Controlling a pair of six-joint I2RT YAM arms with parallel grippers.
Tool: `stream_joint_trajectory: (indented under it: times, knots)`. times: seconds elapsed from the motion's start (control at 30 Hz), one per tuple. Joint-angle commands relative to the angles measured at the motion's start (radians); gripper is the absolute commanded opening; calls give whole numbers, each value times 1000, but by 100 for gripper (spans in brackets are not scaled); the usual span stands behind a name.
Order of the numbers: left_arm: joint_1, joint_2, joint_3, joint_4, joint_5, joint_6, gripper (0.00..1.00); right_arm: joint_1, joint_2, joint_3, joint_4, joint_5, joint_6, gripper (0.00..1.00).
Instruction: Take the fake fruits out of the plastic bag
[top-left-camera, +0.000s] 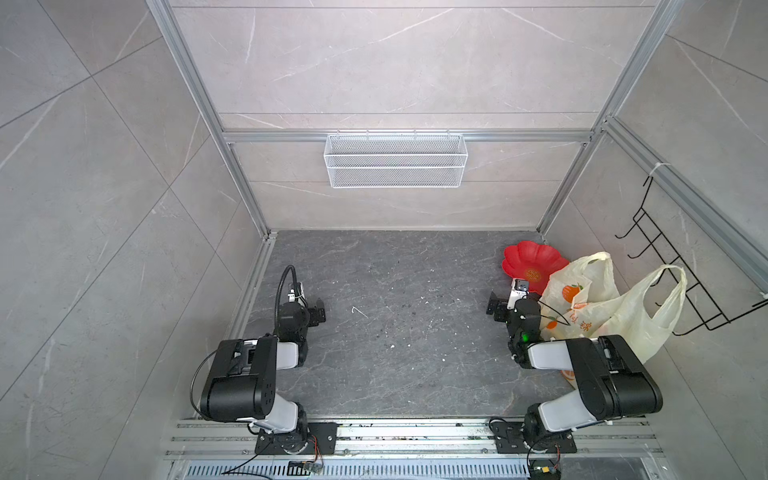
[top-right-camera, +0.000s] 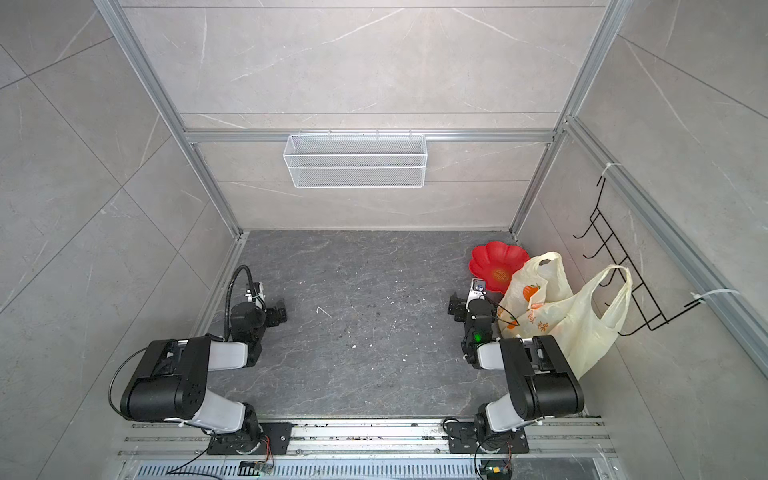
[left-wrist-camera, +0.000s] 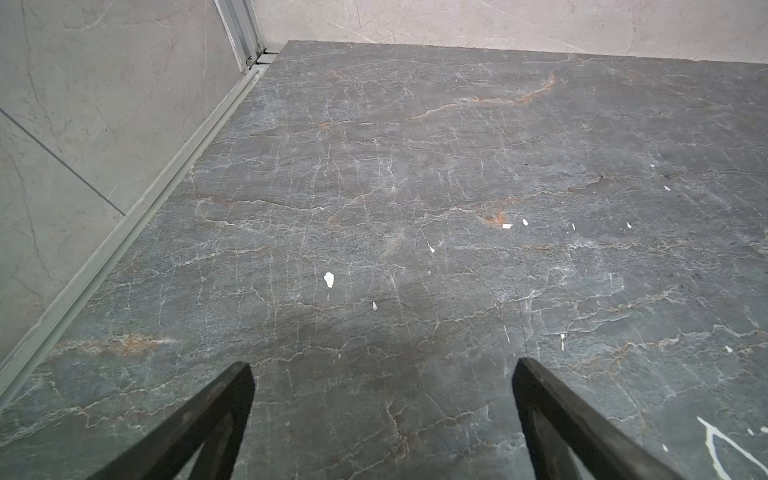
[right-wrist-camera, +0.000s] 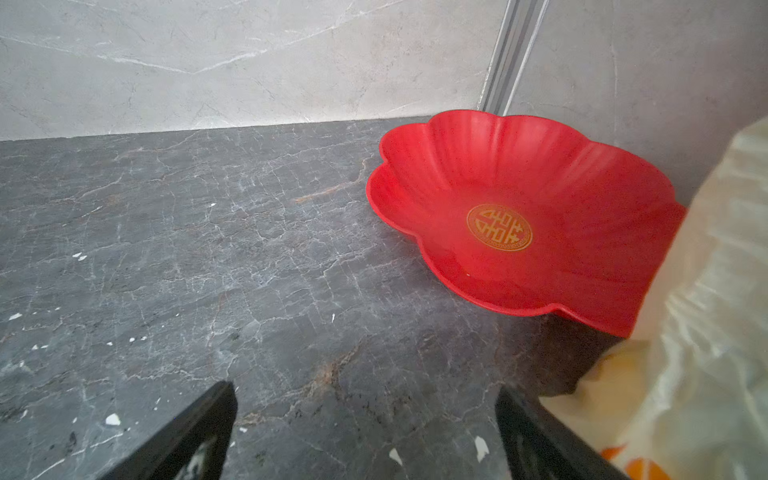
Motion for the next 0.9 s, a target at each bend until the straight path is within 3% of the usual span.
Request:
stream_joint_trajectory:
  times: [0.0,0.87]
  knots:
    - [5,-9,27,13,8,9,100,4,-6,13,10,-10,-1,100]
    - [-4,-26,13,27,6,26,100,5,-14,1,33,-38,-15,100]
